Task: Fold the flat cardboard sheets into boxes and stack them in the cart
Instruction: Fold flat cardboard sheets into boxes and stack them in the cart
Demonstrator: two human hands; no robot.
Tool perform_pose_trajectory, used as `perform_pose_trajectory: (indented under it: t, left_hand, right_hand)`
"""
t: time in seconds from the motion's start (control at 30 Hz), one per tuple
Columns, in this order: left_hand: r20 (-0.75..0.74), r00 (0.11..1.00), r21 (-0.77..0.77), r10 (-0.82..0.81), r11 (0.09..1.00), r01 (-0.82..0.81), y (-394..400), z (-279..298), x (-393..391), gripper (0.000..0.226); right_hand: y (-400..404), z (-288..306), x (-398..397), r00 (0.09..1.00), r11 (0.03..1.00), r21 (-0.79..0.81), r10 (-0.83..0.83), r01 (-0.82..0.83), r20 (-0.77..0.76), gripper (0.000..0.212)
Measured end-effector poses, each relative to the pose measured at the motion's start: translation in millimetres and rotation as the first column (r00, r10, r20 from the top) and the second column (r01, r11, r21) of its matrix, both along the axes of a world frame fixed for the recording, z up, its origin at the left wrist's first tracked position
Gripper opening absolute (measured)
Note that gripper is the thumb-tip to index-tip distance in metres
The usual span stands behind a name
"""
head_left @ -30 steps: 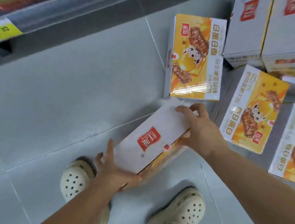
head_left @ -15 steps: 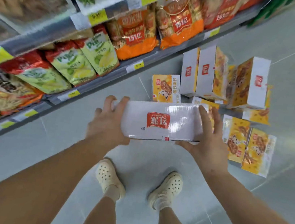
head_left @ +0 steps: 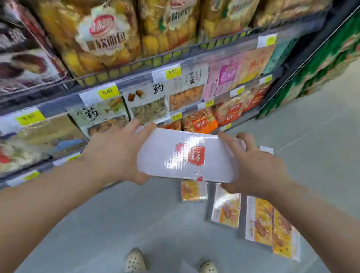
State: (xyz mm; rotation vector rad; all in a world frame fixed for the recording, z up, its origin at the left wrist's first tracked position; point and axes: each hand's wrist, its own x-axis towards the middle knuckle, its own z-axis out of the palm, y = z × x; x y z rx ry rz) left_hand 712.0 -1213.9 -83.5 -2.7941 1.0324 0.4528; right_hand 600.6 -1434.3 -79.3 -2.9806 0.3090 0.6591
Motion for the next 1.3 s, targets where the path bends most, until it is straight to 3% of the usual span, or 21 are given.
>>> perform_pose_trajectory:
  t: [0.13,0.3,0.43,0.6,0.7,0.83,0.97,1.1,1.3]
  left_hand:
    - [0.113,0.993,-0.043,-0.036,0.998,0.041,39.9,44.5,12.7,0.108]
    - [-0.024,0.999,-0.307,0.025,0.951,-0.032,98.6,73.9,26.9,0.115]
    - [0.004,0.991,-0.433,0.133,0.893,-0.118,141.0,82.7,30.2,0.115]
    - [0.093,0.95,-0.467,0.297,0.856,-0.222,181.7,83.5,30.4,0.11]
    - [-0.021,0.9,-0.378,0.436,0.83,-0.411,200.0,89.6,22.2,0.114]
    - [-0.051,0.787,-0.329,0.615,0.734,-0.594,222.5,100.5,-1.2,0.116]
    - [0.008,0.618,-0.419,0.786,0.564,-0.712,247.9,93.8,-36.6,0.113]
    - [-0.047,0.466,-0.529,0.883,0.374,-0.762,273.2,85.9,-88.4,0.103]
    - [-0.136,0.231,-0.428,0.963,0.153,-0.891,319.1,82.9,-165.8,0.096]
  right_hand:
    - [22.6,54.0,12.9,0.993,0.998,0.009,0.061,-0.062,0.102,0.097]
    - [56.3,89.8,38.3,0.968,0.975,0.135,0.144,-0.174,0.208,0.103]
    - [84.1,106.9,65.1,0.949,0.954,0.14,0.234,-0.266,0.21,0.104]
    - [113.4,114.5,113.7,0.878,0.881,0.117,0.428,-0.459,0.215,0.104]
    - [131.3,119.8,144.4,0.791,0.798,0.085,0.566,-0.596,0.231,0.103]
    - [167.7,125.3,188.2,0.637,0.636,0.079,0.743,-0.767,0.206,0.107]
    - [216.9,123.2,215.5,0.444,0.434,0.097,0.874,-0.896,0.198,0.105]
    - [277.2,118.7,217.2,0.243,0.232,0.08,0.953,-0.969,0.182,0.105]
    - [379.3,116.1,188.3,0.014,-0.002,0.142,0.994,-0.99,0.11,0.1]
